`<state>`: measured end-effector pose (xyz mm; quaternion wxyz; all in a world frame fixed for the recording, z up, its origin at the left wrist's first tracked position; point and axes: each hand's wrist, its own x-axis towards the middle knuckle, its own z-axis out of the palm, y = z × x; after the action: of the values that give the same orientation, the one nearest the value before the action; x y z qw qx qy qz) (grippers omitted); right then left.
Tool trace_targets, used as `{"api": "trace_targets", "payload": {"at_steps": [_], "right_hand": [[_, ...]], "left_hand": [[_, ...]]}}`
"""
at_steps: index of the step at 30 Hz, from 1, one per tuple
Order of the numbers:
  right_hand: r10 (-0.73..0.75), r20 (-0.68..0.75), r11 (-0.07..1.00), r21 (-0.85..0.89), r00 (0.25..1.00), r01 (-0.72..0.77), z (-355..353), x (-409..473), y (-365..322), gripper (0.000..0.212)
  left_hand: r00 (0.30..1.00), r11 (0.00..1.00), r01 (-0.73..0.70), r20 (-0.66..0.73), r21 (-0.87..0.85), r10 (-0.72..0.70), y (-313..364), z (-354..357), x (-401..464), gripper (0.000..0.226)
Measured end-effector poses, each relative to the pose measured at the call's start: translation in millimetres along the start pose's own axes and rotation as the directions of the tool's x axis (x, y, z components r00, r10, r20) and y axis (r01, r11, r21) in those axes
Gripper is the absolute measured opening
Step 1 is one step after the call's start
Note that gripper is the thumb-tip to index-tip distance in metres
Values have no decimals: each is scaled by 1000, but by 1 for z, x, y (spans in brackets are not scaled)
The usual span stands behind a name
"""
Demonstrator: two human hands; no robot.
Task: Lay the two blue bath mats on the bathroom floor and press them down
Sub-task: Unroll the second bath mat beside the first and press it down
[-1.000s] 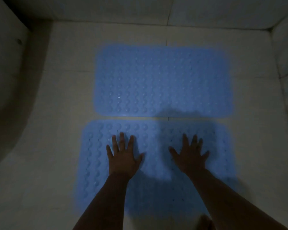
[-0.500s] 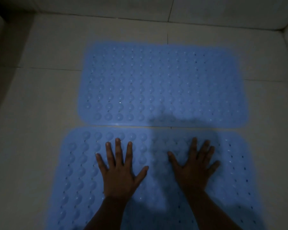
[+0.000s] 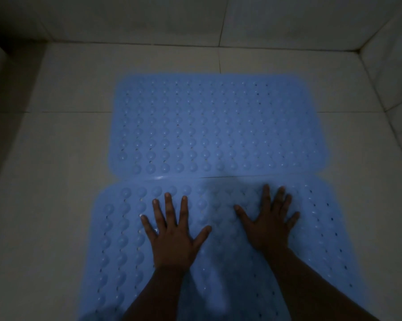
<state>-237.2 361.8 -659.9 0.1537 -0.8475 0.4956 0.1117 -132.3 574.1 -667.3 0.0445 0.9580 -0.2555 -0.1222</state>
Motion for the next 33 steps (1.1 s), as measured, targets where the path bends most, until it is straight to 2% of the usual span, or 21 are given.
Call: {"api": "trace_targets", "payload": {"at_steps": [5,15,20,23,26,31,33], "right_hand": [[-39,92,999,-5,995,39,-11,-1,7,105],[-58,106,996,-63,993,65,-20,6,19,108],[-49,71,999,-14,996,50,-23,2,9,102],[-182,-1,981,62,983,182,-20,-11,-23,86],[-335,-13,937,101,942,334,-13,-26,-63,89],[-483,-21,860,175,875,479,-8,-39,-124,78],[-544,-40,822,177,838,542,-3,-42,-140,76]], "left_hand": [[999,1000,-2,32,-30,3,3,-1,-3,99],[1000,997,6,16,-74,-5,11,-2,-1,98],[999,989,9,-41,-146,-15,3,-12,-1,81],[988,985,-36,-155,-166,10,-22,-23,5,69],[979,987,-50,-201,-150,19,-57,-31,17,71],[997,997,-70,-43,-12,69,-115,-34,38,84],[994,995,-100,-29,31,101,-124,-31,40,92]]}}
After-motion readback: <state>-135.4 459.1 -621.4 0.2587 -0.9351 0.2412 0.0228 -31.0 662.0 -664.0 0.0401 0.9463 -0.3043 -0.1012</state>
